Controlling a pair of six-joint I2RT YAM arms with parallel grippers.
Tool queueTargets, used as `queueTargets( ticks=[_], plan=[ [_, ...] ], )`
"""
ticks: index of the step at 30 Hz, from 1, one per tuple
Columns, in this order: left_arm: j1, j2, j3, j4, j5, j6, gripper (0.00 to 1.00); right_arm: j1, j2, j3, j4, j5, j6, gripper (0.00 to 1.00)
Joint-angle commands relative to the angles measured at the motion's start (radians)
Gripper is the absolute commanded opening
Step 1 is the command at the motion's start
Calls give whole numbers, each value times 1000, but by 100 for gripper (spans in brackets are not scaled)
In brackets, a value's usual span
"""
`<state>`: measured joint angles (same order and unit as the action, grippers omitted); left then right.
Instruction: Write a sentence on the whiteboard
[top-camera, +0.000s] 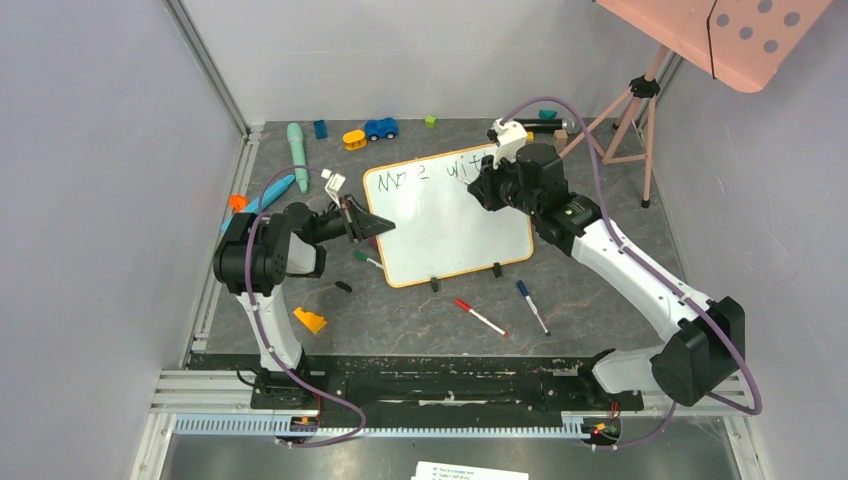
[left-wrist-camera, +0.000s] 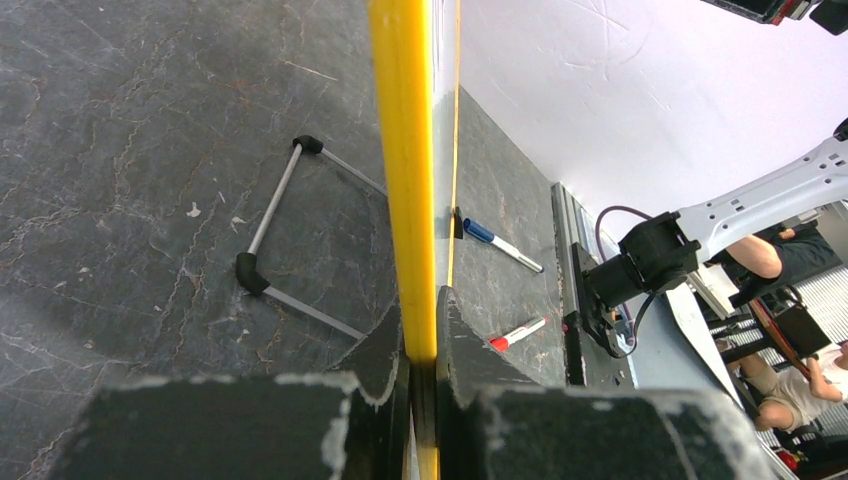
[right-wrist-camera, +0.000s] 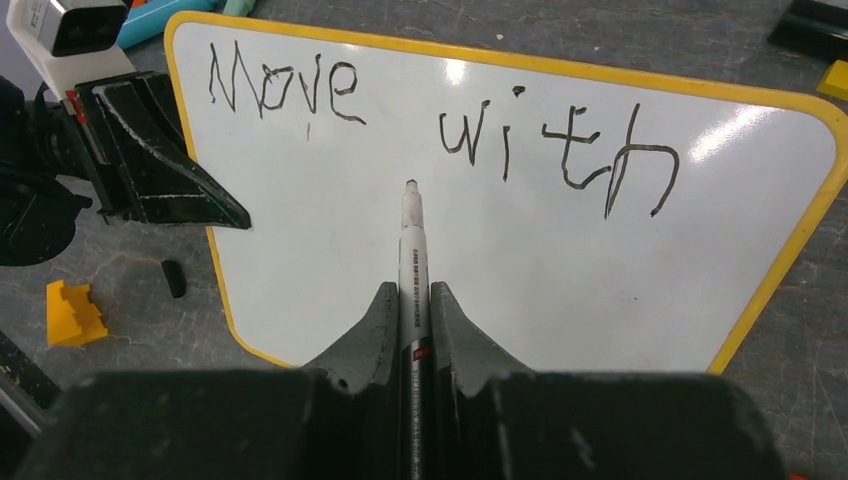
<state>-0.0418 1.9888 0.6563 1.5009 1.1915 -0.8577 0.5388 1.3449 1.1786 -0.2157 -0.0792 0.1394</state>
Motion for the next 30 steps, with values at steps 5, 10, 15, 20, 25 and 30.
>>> queueTargets(
  ticks=[5, 10, 15, 20, 25, 30],
  plan=[
    [2, 40, 11, 56, -35, 241, 2, 69, 116, 166, -84, 142, 79, 0],
    [3, 55, 20, 56, -35, 229, 2, 79, 139, 209, -106, 46, 18, 0],
    [3, 35, 14, 56, -86, 197, 2, 90, 208, 296, -164, 6, 6, 0],
    [2, 41, 15, 57, -115, 176, 2, 131, 220, 288, -133, 12, -40, 0],
    [2, 45, 25, 56, -152, 132, 2, 170, 190, 218, -66, 37, -81, 0],
    [-14, 24, -2, 56, -200, 126, 2, 215, 173, 149, -36, 132, -98, 0]
  ],
)
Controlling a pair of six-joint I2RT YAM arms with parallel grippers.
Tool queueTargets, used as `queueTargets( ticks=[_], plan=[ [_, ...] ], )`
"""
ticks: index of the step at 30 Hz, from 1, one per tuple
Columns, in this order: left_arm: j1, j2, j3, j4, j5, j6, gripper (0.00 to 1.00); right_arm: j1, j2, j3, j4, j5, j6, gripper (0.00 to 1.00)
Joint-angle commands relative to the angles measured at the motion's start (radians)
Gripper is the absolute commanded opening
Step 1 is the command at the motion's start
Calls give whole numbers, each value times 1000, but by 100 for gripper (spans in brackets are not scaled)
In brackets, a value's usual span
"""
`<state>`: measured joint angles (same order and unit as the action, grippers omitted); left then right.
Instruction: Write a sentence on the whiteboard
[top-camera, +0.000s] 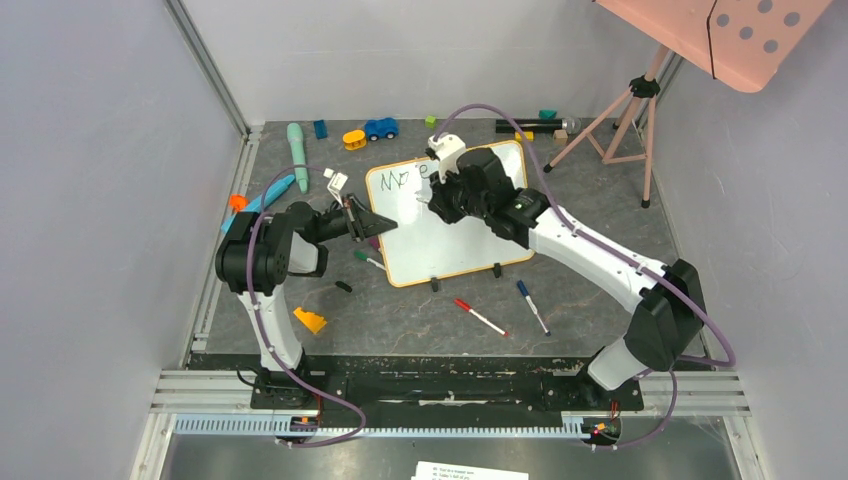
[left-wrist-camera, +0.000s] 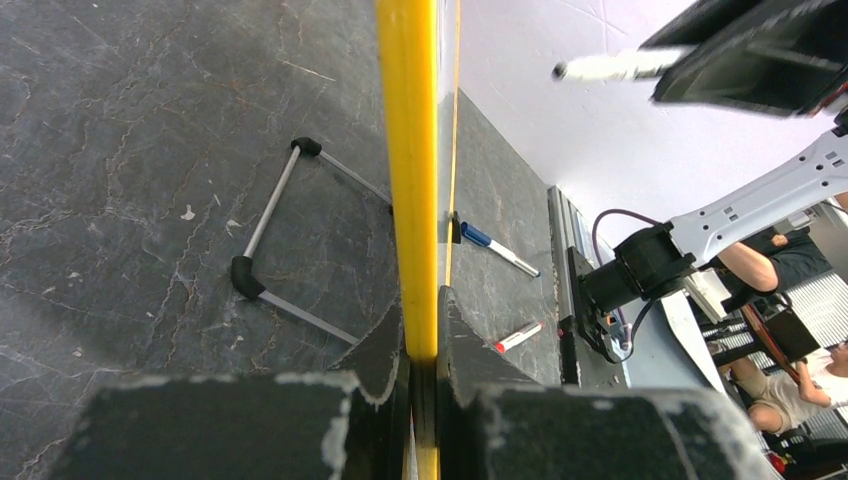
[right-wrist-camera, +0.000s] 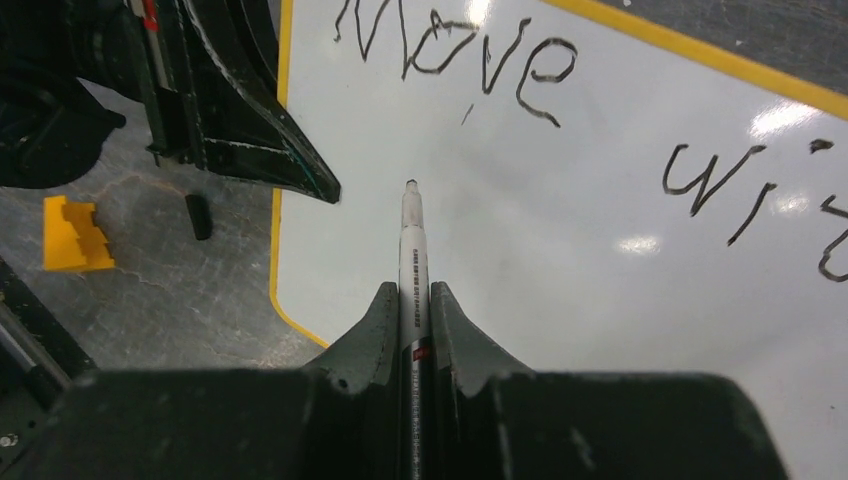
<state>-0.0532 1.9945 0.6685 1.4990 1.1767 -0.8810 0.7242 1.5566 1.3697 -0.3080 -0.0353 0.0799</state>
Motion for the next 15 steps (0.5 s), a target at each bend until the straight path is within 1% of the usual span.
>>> queueTargets(
  ticks=[1, 5, 10, 15],
  plan=[
    [-3, 14, -23, 58, -193, 151, 2, 45, -44, -58, 62, 115, -45, 0],
    [-7, -7, -54, 58, -236, 158, 2, 82, -76, -128, 120, 195, -57, 0],
    [-7, -44, -84, 26, -258, 194, 2, 95, -71, -132, 136, 203, -63, 0],
    [-9, -53, -76, 1, -221, 217, 2, 95, -73, -139, 154, 215, -57, 0]
  ],
)
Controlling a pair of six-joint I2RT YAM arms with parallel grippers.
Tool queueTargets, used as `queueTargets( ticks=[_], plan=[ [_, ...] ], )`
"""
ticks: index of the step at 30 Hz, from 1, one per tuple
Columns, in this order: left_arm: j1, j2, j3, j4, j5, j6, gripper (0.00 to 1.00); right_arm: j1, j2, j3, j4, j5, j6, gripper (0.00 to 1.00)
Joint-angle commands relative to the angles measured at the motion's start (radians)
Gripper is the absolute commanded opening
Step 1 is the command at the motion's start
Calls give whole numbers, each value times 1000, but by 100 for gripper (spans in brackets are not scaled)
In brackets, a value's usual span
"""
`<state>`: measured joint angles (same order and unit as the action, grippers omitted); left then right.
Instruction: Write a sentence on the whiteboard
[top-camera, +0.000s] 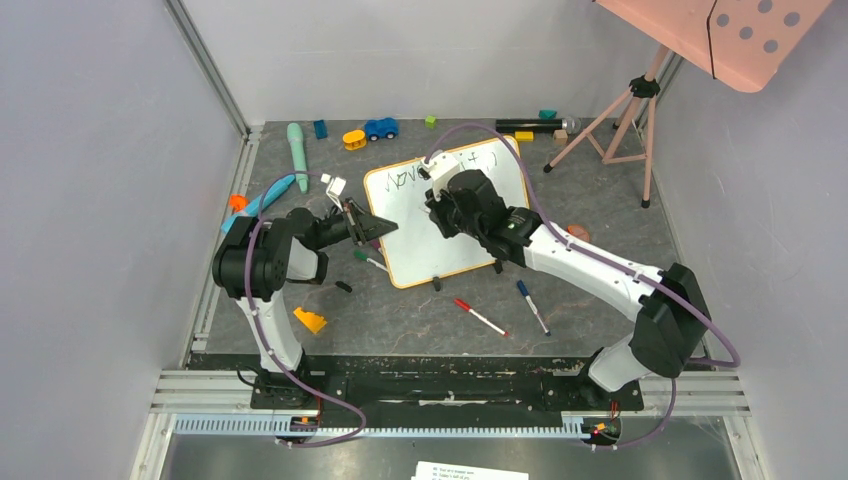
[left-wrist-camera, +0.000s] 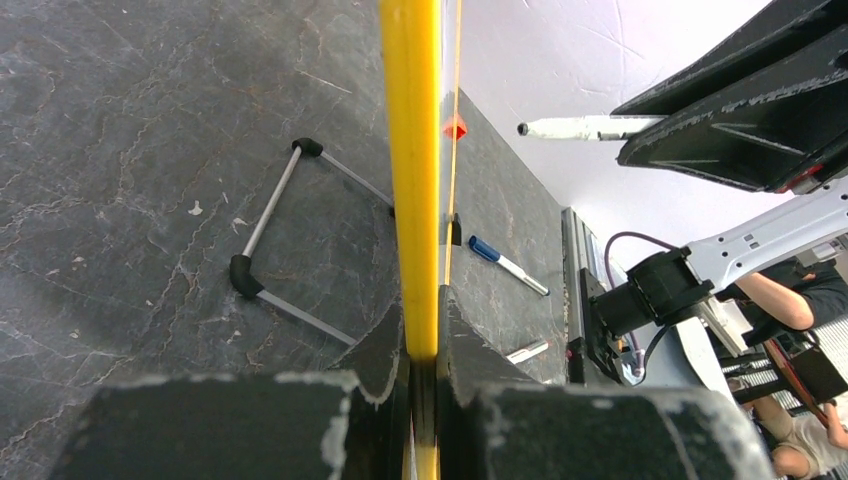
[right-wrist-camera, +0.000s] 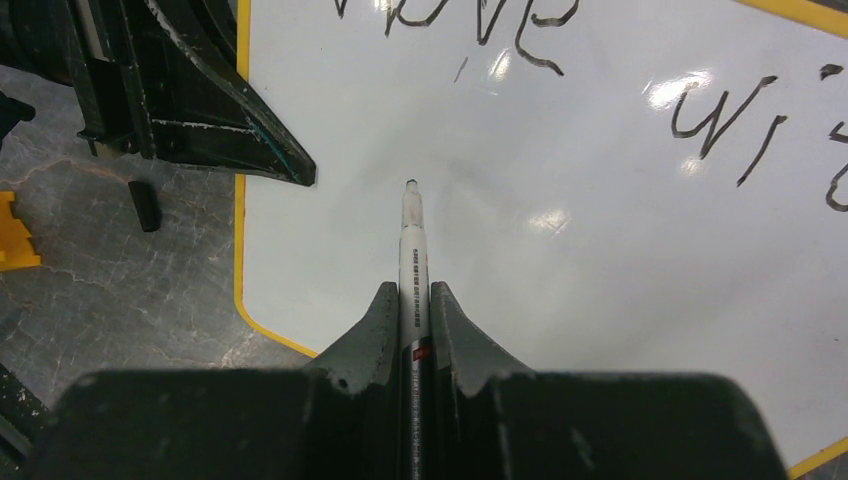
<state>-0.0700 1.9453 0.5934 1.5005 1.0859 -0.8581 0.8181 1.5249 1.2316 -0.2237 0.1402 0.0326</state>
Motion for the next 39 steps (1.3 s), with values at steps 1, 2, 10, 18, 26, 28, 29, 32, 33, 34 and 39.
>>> queueTargets(
  ticks=[1, 2, 10, 18, 26, 28, 29, 32, 33, 34, 39],
  plan=[
    [6, 1, 4, -2, -121, 195, 2, 2, -41, -1, 70, 44, -10, 0],
    [4, 4, 8, 0, -113, 195, 2, 1, -39, 0, 70, 49, -10, 0],
    [3, 19, 1, 56, -75, 188, 2, 1, -24, 29, 52, 40, -24, 0],
    [1, 53, 49, 56, -17, 160, 2, 1, 23, 79, 21, 19, -24, 0],
    [-1, 42, 29, 56, -32, 175, 2, 1, 57, 113, 9, -16, -53, 0],
    [-1, 44, 30, 57, -32, 173, 2, 2, 63, 115, 1, -32, -56, 0],
    [-1, 46, 32, 56, -30, 171, 2, 2, 63, 114, -4, -33, -57, 0],
    [-1, 46, 31, 56, -29, 170, 2, 10, 54, 95, -10, -26, -62, 0],
    [-1, 46, 30, 56, -31, 169, 2, 12, 52, 92, -11, -23, -63, 0],
    [-1, 47, 29, 56, -32, 169, 2, 17, 49, 91, -13, -21, -64, 0],
    [-1, 44, 20, 56, -43, 167, 2, 42, 65, 108, -28, 3, -72, 0]
  ],
)
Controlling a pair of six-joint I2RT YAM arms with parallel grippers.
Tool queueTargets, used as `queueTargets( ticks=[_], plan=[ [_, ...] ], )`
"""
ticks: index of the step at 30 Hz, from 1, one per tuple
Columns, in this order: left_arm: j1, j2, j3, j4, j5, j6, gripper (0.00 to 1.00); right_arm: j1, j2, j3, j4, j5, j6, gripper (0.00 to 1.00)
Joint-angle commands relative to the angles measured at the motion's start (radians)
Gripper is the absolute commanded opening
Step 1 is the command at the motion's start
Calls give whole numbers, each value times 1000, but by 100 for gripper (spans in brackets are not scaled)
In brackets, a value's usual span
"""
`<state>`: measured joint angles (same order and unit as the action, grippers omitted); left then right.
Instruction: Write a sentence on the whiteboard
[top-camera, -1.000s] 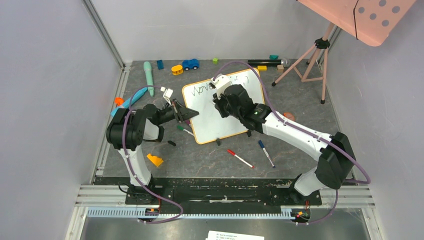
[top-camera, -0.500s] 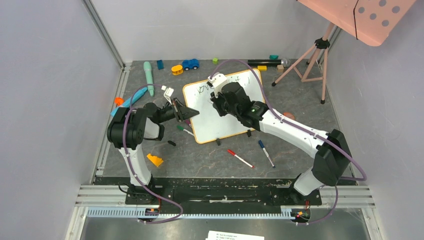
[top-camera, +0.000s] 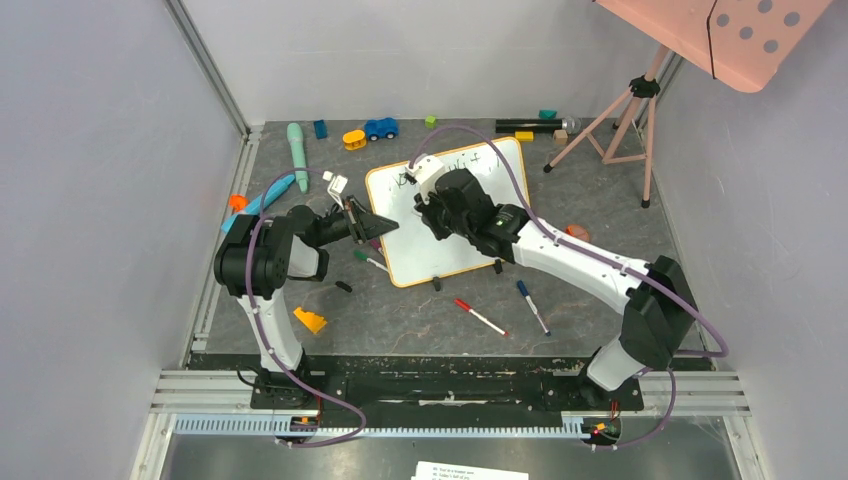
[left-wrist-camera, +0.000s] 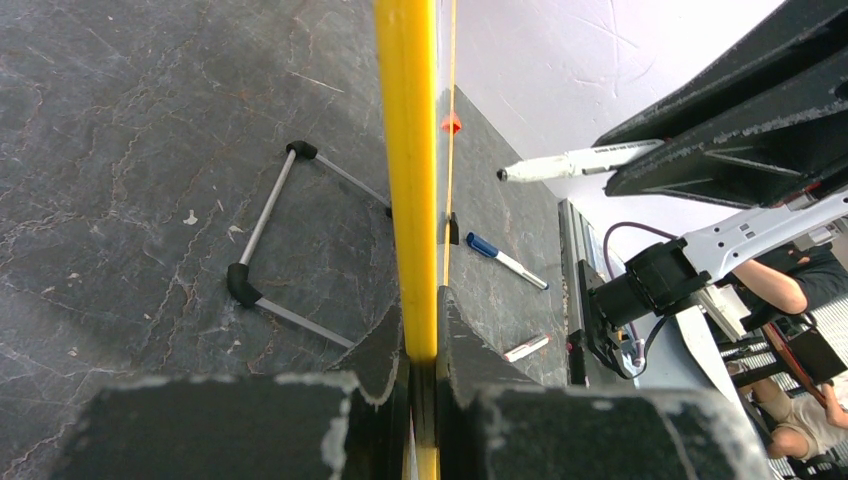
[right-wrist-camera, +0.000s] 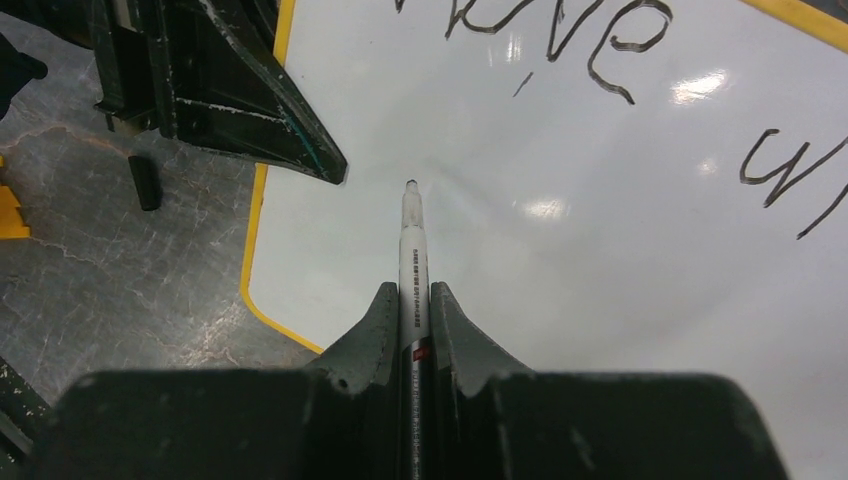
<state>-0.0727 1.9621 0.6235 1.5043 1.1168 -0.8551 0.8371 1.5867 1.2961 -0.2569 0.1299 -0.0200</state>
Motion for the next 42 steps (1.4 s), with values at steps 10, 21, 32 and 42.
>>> queueTargets(
  ticks=[10, 21, 32, 42],
  plan=[
    [2, 23, -13, 53, -75, 169, 2, 62, 49, 91, -17, 61, -41, 0],
    [2, 23, -14, 53, -74, 167, 2, 70, 55, 87, -40, 98, -38, 0],
    [2, 14, -19, 53, -70, 177, 2, 72, 68, 98, -38, 129, -37, 0],
    [2, 12, -23, 53, -70, 177, 2, 76, 71, 98, -31, 134, -37, 0]
  ],
)
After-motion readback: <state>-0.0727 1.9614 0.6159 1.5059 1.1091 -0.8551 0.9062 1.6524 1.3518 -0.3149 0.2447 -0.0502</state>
